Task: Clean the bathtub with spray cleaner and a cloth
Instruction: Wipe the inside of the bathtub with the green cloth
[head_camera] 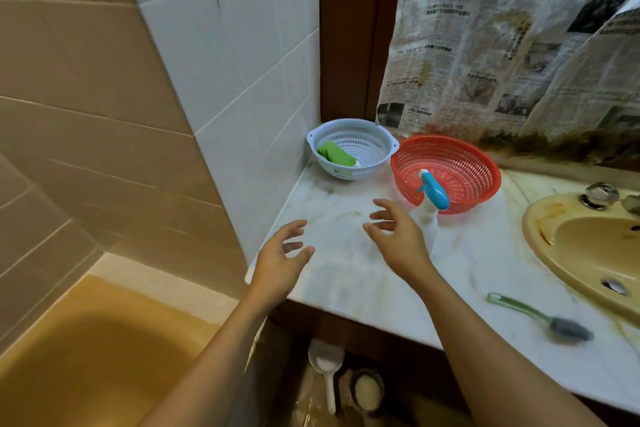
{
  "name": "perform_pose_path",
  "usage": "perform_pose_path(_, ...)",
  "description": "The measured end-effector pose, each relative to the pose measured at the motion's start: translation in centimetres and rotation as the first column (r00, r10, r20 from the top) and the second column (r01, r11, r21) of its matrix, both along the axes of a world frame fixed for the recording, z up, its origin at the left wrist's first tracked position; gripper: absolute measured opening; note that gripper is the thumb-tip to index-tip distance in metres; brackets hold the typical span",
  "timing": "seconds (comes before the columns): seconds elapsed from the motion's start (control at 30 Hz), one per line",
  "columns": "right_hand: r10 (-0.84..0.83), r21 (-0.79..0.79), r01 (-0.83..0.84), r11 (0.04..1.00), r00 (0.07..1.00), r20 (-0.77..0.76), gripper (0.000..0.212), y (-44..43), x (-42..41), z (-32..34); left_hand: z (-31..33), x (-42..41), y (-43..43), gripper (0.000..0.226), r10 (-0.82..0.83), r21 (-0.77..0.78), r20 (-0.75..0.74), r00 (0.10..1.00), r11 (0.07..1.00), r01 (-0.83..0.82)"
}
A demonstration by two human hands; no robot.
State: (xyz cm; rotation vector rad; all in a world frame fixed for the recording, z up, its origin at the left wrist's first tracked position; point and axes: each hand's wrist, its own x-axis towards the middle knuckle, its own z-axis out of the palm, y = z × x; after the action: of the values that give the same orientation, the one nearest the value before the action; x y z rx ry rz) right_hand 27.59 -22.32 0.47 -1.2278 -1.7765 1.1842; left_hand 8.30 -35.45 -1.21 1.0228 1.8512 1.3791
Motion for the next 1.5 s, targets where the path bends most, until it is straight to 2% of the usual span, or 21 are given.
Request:
perform_pose_path(0.23, -0.005, 0.025, 0.005, 1.0, 1.0, -0.016, 0.043, 7.0, -4.3, 1.6, 2.8, -4.5, 7.5, 0.038, 0.077, 0.04, -0.002, 0.997, 0.996, -0.077)
perform_pose_path(0.53, -0.008, 0.009, 0.007, 1.0, 1.0, 0.013, 0.042, 17.7, -11.9, 1.5, 2.7, -8.9, 19.8, 0.04, 0.164, 0.026, 0.006, 0.986, 0.986, -0.164)
perform_pose_path(0.6, 0.018, -0.004, -0.018, 1.0, 0.996, 0.084, 0.043, 20.3, -14.3, 1.2, 2.3, -9.7, 22.0, 0.039, 0.196, 0.023, 0.048, 0.979, 0.98, -0.198)
perform_pose_path(0.7, 0.094, -0.017, -0.093, 0.996, 0.953, 0.288, 0.047, 24.4, -17.6, 0.2, 1.3, -10.9, 24.5, 0.036, 0.224, 0.007, 0.113, 0.968, 0.974, -0.226)
perform_pose_path(0.83, 0.244, -0.114, -0.217, 0.97, 0.82, 0.518, 0.058, 28.2, -20.5, -2.3, -0.3, -11.7, 26.1, 0.037, 0.194, 0.004, 0.104, 0.975, 0.981, -0.195)
perform_pose_path(0.93, 0.267, -0.115, -0.248, 0.962, 0.764, 0.588, 0.053, 29.2, -21.2, -4.2, -1.2, -12.0, 26.5, 0.04, 0.166, 0.002, 0.052, 0.985, 0.986, -0.166)
perform_pose_path(1.1, 0.169, -0.057, -0.166, 0.985, 0.81, 0.561, 0.036, 29.9, -21.4, -5.9, -1.7, -12.4, 27.1, 0.044, 0.121, -0.009, 0.022, 0.992, 0.993, -0.121)
perform_pose_path(1.17, 0.153, -0.055, -0.145, 0.988, 0.851, 0.503, 0.032, 30.2, -20.9, -5.5, -1.6, -12.4, 27.5, 0.043, 0.109, -0.019, 0.033, 0.994, 0.994, -0.108)
perform_pose_path(1.3, 0.158, -0.061, -0.148, 0.987, 0.956, 0.247, 0.02, 29.1, -18.9, -2.9, -0.8, -11.8, 28.6, 0.055, 0.059, 0.009, 0.081, 0.995, 0.998, -0.06)
perform_pose_path(1.4, 0.189, -0.055, -0.185, 0.981, 0.978, 0.09, 0.026, 27.1, -17.5, -0.4, 0.6, -11.0, 29.0, 0.054, -0.001, 0.082, 0.087, 0.996, 0.997, -0.007)
perform_pose_path(1.5, 0.182, -0.086, -0.189, 0.978, 0.98, -0.074, 0.028, 24.8, -16.0, 2.8, 2.5, -10.5, 28.3, 0.046, -0.011, 0.162, 0.013, 1.0, 0.987, 0.009)
